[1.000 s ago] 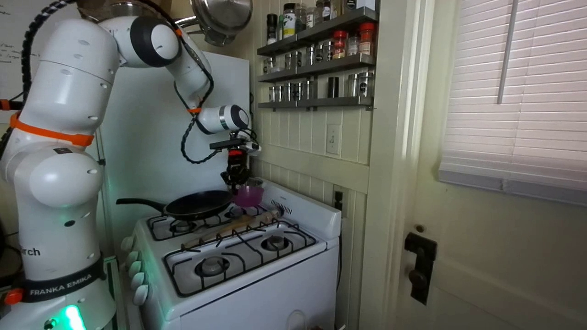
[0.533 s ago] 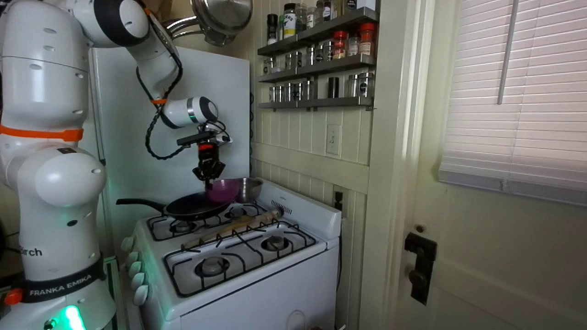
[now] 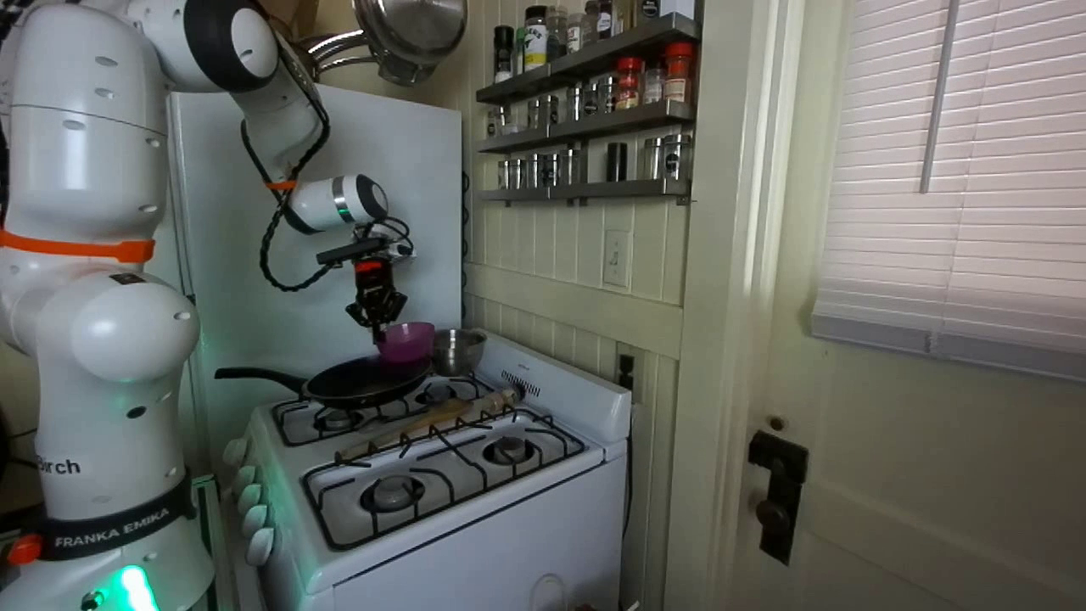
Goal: Put the purple bowl on the pan then move the silver bowl to the right.
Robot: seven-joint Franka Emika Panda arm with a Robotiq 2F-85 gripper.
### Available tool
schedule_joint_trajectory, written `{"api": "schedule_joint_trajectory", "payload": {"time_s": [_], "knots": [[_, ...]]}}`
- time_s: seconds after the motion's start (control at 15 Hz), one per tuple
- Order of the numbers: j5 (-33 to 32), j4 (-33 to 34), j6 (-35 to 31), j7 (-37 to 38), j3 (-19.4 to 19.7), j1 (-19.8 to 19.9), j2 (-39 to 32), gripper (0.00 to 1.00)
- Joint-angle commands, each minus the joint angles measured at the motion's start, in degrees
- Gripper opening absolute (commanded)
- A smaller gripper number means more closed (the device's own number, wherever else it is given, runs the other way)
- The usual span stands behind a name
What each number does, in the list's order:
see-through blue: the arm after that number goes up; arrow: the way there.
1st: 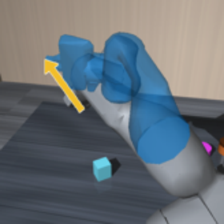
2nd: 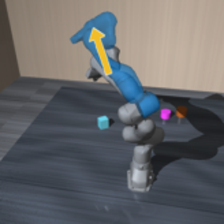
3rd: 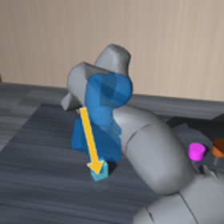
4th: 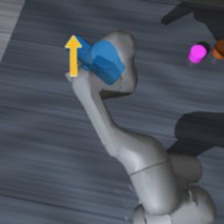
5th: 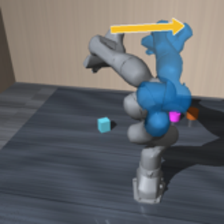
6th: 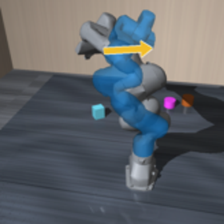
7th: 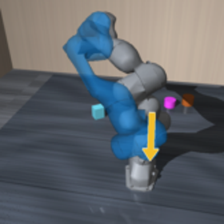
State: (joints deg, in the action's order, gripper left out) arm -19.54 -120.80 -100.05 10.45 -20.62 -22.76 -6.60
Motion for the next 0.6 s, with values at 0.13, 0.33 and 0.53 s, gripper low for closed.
{"api": "schedule_joint_trajectory", "payload": {"time_s": [0.13, 0.33, 0.53], "knots": [[-4.1, 9.0, 0.6, -6.9, 0.8, -0.4, -8.7, 0.01], [-2.9, 7.9, -0.3, -6.4, 1.2, -0.4, -7.6, 0.04], [-2.6, 9.8, 0.8, -6.7, 1.5, -0.4, -9.5, 0.01]]}}
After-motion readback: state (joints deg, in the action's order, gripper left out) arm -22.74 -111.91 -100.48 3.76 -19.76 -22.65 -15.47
